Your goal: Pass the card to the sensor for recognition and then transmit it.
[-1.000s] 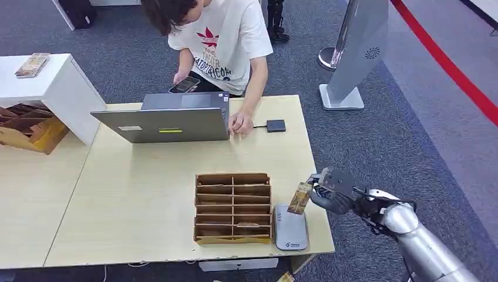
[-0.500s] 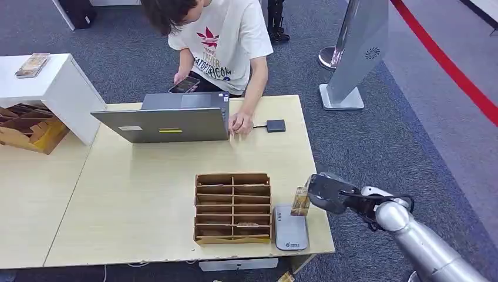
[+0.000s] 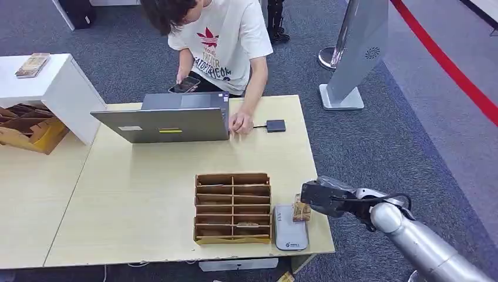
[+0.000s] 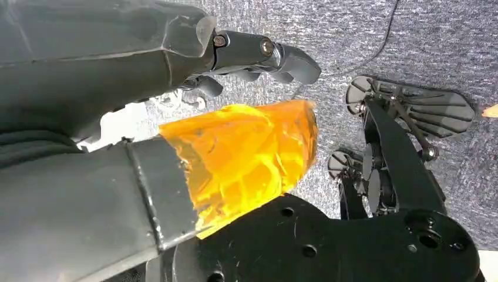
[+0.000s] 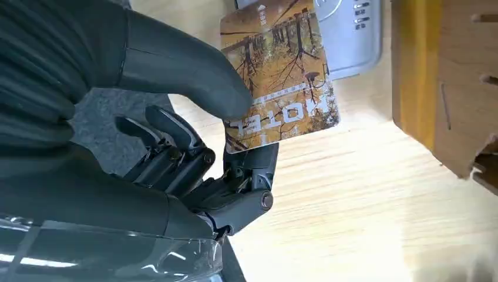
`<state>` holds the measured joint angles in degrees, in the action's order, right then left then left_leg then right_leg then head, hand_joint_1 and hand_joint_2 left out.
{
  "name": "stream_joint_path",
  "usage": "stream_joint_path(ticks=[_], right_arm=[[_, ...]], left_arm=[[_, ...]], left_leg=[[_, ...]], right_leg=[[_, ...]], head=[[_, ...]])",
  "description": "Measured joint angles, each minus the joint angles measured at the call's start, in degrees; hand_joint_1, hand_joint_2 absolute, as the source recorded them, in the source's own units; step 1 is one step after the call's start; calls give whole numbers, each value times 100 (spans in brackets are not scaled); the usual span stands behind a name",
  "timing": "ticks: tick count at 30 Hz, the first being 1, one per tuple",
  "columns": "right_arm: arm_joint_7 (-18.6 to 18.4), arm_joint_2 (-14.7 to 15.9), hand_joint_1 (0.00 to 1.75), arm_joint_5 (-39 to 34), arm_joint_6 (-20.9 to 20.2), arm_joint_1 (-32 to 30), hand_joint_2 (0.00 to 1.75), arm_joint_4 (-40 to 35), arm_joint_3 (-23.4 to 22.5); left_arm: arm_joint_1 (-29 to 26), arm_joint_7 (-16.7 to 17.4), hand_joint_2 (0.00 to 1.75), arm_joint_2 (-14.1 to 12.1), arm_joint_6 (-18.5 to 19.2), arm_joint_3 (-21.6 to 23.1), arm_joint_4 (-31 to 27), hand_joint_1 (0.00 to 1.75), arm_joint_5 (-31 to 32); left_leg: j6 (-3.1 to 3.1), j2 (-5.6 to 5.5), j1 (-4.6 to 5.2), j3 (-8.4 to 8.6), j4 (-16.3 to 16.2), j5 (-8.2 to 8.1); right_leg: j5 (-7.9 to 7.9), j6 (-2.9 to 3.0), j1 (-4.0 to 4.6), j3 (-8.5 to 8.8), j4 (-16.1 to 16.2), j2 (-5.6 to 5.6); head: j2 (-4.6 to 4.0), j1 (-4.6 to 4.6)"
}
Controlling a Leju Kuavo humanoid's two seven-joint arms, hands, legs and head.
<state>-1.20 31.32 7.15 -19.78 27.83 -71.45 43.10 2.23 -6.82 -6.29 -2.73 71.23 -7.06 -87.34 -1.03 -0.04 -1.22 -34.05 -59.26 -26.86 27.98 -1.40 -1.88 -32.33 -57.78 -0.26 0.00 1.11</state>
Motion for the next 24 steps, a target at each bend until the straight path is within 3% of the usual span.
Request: stream_joint_path(ticks=[24], right_arm=[[-41,28,175,57,-153,330,175,-2,597]], left_arm=[[2,15,0,4,0,0,28,0,0]], left_leg=[[0,0,0,0,0,0]], right_leg=[[0,0,0,0,0,0]], head=[[0,-2]])
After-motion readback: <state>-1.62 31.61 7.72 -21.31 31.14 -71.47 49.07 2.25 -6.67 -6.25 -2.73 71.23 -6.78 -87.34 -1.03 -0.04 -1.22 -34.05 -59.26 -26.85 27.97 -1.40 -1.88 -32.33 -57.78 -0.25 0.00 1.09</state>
